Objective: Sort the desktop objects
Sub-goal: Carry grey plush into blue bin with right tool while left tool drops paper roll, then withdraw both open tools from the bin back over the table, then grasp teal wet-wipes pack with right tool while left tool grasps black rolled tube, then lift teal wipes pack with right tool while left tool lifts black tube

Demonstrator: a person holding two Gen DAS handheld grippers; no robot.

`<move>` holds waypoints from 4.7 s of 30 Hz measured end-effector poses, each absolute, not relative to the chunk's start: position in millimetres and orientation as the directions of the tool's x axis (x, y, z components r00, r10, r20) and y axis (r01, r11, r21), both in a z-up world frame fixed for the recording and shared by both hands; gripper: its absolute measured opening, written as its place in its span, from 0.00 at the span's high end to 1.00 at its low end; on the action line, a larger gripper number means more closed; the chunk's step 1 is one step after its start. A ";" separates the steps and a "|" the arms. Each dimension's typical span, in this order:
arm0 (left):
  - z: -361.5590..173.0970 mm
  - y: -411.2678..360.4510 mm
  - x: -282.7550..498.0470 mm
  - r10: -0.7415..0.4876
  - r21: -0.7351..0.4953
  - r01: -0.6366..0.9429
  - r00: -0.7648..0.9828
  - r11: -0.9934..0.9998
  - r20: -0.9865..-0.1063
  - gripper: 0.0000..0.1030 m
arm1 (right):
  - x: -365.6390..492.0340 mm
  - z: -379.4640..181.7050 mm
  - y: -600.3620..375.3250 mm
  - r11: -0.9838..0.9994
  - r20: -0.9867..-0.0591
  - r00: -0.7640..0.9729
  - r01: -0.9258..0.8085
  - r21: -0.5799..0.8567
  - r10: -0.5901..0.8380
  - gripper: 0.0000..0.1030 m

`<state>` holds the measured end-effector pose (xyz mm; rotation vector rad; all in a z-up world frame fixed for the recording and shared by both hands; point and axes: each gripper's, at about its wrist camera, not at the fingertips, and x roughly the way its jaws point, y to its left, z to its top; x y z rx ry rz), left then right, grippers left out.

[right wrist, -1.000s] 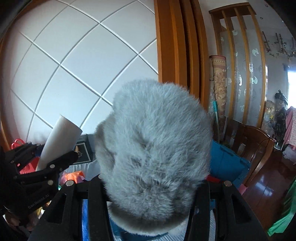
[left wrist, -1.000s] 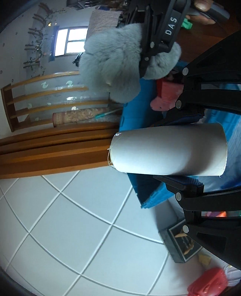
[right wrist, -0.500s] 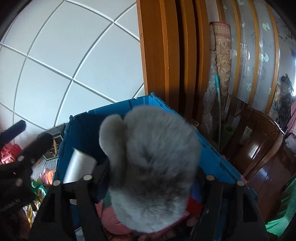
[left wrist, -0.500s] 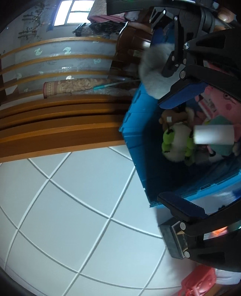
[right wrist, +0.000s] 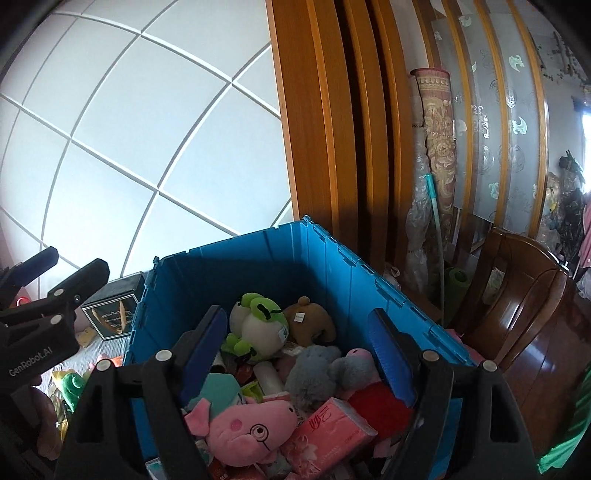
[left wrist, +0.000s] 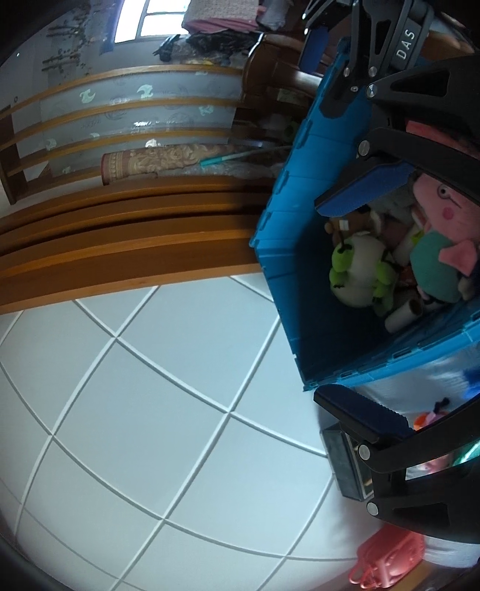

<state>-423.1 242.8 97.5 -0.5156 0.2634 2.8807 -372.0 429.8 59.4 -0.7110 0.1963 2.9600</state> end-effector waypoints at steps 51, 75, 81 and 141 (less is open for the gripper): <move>17.3 -161.6 -195.4 -0.139 0.098 0.110 -0.915 -0.989 -0.378 0.09 | -209.1 25.1 54.1 -0.988 -0.416 -0.897 0.146 0.043 -0.151 0.23; -102.0 -277.5 -237.5 -0.417 0.127 0.416 -0.740 -0.900 -0.528 0.09 | -359.4 -128.5 -42.3 -0.859 -0.666 -0.626 0.510 0.046 -0.406 0.23; -138.3 -291.4 -265.9 -0.403 0.142 0.406 -0.683 -0.903 -0.610 0.09 | -382.7 -161.6 -73.8 -0.836 -0.700 -0.589 0.549 0.021 -0.404 0.23; -237.9 -285.4 -367.0 -0.181 0.009 0.272 -0.614 -0.962 -0.768 1.00 | -444.0 -207.2 -106.5 -0.773 -0.732 -0.591 0.618 -0.140 -0.340 0.73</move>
